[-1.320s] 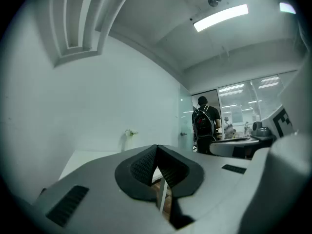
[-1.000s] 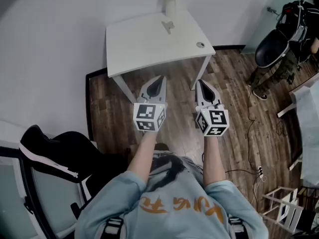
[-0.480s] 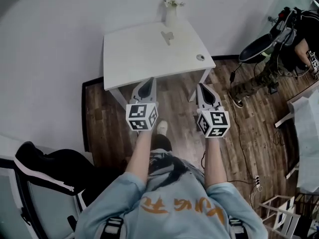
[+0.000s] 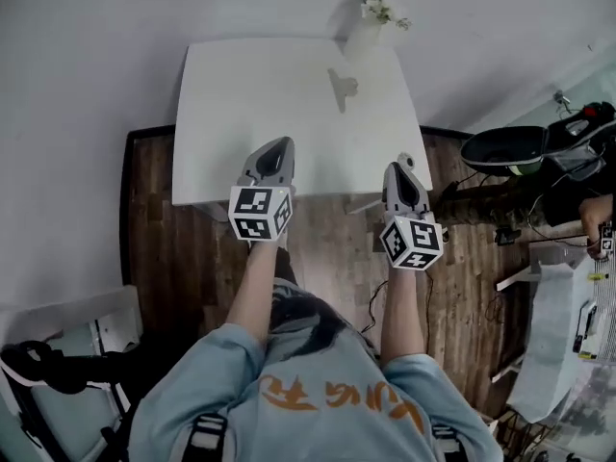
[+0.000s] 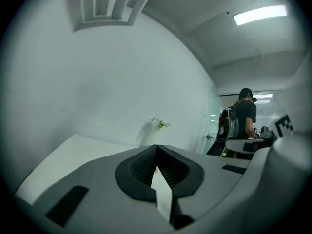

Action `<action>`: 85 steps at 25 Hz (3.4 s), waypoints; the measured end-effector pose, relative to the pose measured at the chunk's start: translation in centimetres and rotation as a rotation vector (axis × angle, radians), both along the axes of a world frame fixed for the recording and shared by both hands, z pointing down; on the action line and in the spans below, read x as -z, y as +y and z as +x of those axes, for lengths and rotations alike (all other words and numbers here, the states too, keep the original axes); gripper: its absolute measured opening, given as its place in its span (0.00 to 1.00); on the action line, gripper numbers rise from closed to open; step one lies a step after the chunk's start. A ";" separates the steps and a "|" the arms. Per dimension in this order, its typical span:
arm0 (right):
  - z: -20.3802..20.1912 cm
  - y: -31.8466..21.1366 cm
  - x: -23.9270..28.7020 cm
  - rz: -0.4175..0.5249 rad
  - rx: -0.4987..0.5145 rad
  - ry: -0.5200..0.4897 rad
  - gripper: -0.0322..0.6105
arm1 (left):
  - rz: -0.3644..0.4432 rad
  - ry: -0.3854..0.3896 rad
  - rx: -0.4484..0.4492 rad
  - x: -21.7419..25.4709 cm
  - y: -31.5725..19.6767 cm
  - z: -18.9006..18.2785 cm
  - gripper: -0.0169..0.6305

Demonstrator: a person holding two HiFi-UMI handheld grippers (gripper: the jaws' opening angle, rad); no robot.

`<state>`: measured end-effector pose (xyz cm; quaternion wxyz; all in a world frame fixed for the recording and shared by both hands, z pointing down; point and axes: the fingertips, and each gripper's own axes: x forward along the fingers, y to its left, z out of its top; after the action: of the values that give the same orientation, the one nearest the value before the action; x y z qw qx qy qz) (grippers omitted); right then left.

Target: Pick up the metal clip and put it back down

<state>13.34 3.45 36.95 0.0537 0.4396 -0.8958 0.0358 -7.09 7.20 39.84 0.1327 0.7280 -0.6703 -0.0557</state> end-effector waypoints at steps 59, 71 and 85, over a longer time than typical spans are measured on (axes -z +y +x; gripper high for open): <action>-16.3 -32.3 -21.4 -0.635 0.149 -0.038 0.11 | -0.354 0.027 -0.005 -13.5 -20.3 -6.5 0.06; -12.4 -27.6 -10.8 -0.385 0.102 -0.071 0.10 | -0.257 -0.021 -0.076 -9.4 -20.7 -7.0 0.06; -4.5 -22.2 -2.5 -0.154 -0.118 -0.067 0.10 | -0.096 -0.085 -0.297 -2.3 -22.7 0.1 0.06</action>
<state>8.87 -18.76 39.40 0.0552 0.4850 -0.8642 0.1223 -6.96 -15.50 42.17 0.1457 0.8135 -0.5624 0.0274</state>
